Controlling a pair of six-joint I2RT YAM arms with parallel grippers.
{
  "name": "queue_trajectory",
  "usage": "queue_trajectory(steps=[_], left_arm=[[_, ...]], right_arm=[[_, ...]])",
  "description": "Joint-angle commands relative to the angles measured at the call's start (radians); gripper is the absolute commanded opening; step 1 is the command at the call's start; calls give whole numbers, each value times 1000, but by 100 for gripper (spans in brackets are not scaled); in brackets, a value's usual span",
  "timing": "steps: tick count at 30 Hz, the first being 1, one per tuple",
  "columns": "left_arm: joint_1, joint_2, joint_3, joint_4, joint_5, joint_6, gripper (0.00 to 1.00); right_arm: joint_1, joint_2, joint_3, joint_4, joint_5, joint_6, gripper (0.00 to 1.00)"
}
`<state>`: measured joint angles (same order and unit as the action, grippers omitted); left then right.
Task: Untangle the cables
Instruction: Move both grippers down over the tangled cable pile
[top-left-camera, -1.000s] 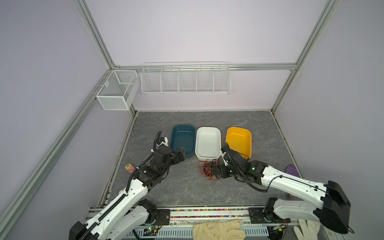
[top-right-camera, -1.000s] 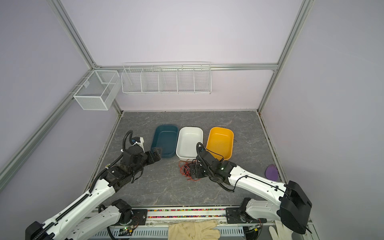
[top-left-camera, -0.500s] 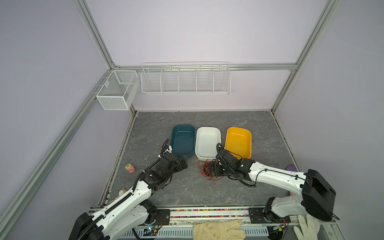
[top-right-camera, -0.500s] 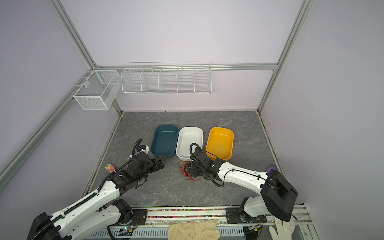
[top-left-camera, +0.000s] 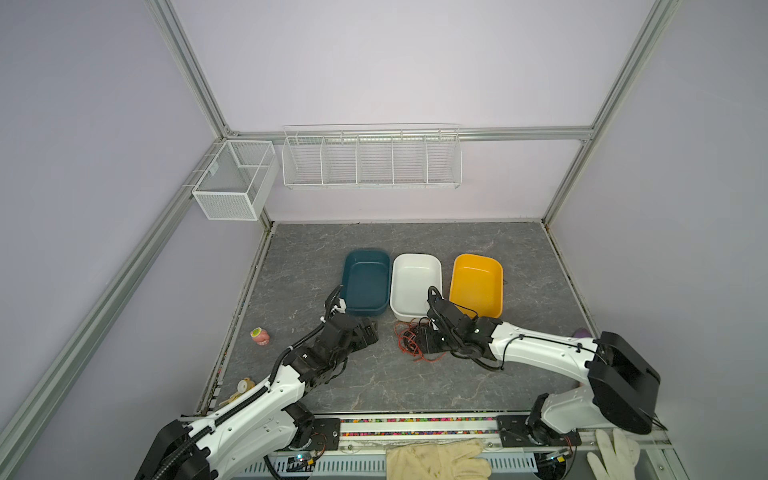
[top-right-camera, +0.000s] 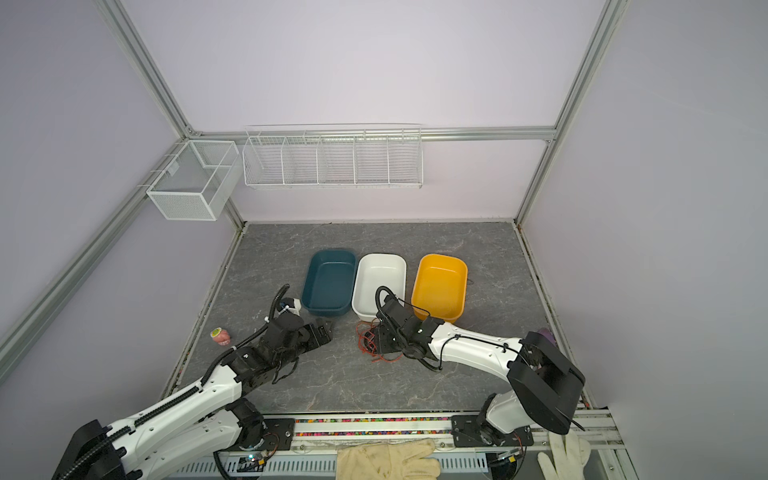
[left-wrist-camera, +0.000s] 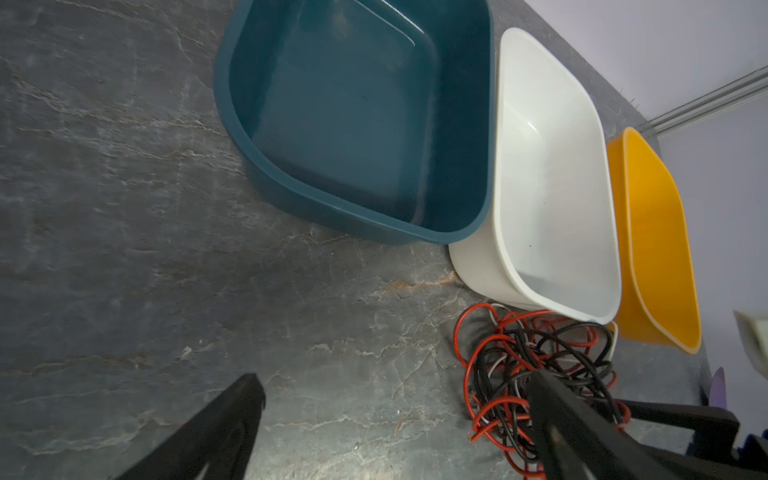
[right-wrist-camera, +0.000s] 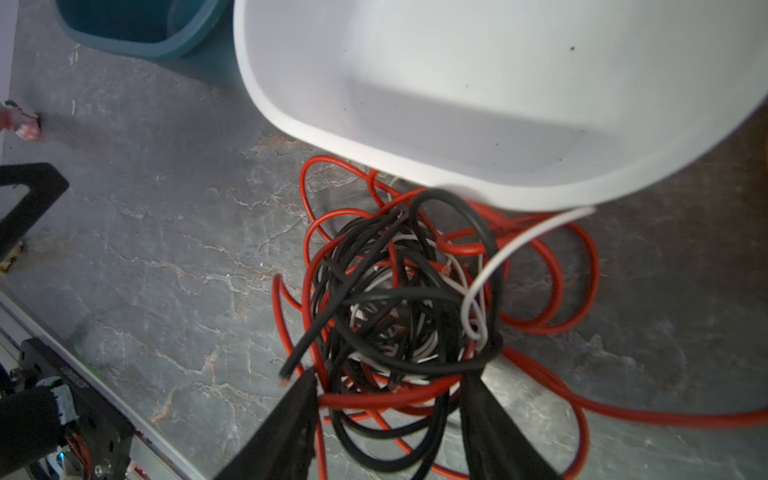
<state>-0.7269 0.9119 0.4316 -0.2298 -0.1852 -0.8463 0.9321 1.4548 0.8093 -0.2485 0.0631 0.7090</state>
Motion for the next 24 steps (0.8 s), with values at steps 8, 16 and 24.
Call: queue_trajectory(steps=[8, 16, 24], left_arm=[[-47, 55, 73, 11, 20, -55, 98], [-101, 79, 44, 54, 13, -100, 98], [-122, 89, -11, 127, 30, -156, 98]], right_arm=[[10, -9, -50, 70, -42, -26, 43], [37, -63, -71, 56, -13, -53, 32], [79, -93, -66, 63, -19, -96, 19]])
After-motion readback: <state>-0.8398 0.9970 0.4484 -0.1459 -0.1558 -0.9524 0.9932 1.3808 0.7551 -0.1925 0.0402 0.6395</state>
